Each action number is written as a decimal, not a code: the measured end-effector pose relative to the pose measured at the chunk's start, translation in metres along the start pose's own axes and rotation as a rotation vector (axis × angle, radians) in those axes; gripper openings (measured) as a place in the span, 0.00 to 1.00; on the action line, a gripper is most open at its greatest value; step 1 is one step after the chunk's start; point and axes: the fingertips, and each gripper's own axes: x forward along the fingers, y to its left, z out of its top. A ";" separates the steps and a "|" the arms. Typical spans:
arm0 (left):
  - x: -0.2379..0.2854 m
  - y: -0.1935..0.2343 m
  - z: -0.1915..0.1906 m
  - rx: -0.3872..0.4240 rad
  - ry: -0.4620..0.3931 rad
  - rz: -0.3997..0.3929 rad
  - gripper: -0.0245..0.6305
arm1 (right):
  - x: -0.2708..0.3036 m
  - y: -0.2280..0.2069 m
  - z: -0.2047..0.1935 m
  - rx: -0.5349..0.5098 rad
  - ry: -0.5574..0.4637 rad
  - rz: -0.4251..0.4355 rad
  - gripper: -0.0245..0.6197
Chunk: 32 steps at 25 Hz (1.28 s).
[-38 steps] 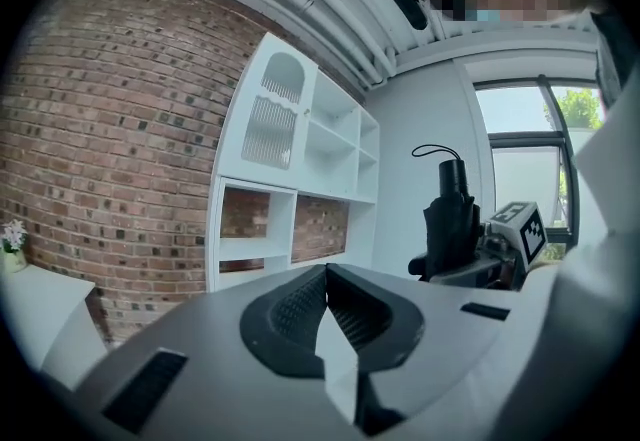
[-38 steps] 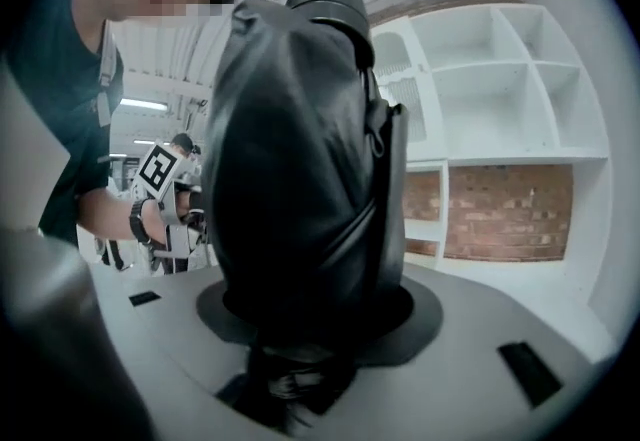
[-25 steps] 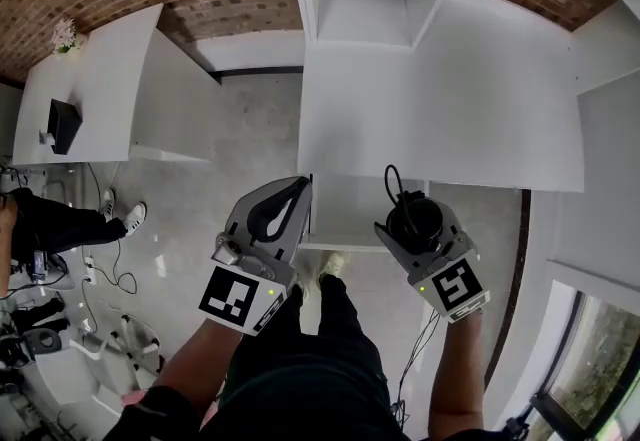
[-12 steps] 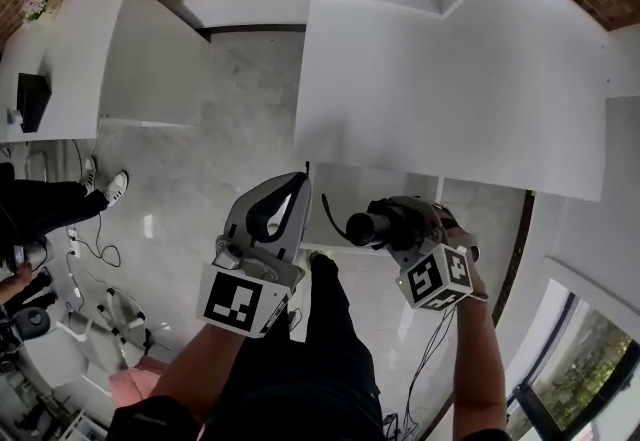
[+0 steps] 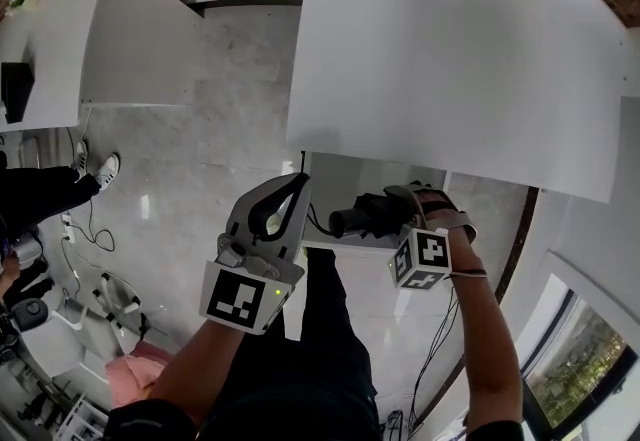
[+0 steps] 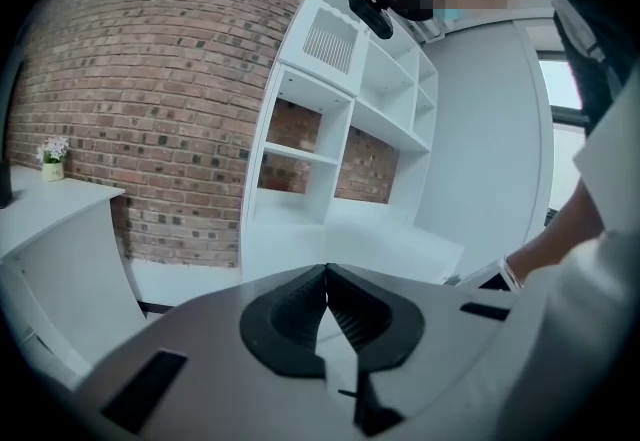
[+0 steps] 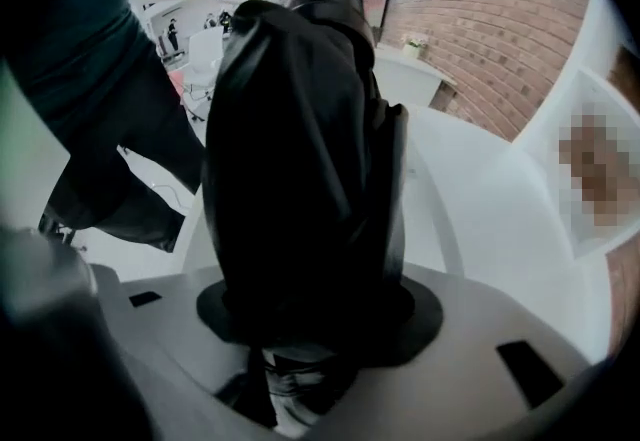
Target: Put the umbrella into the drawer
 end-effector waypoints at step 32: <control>0.026 0.005 -0.107 -0.034 0.159 0.021 0.05 | 0.127 0.023 -0.068 -0.303 0.315 0.184 0.36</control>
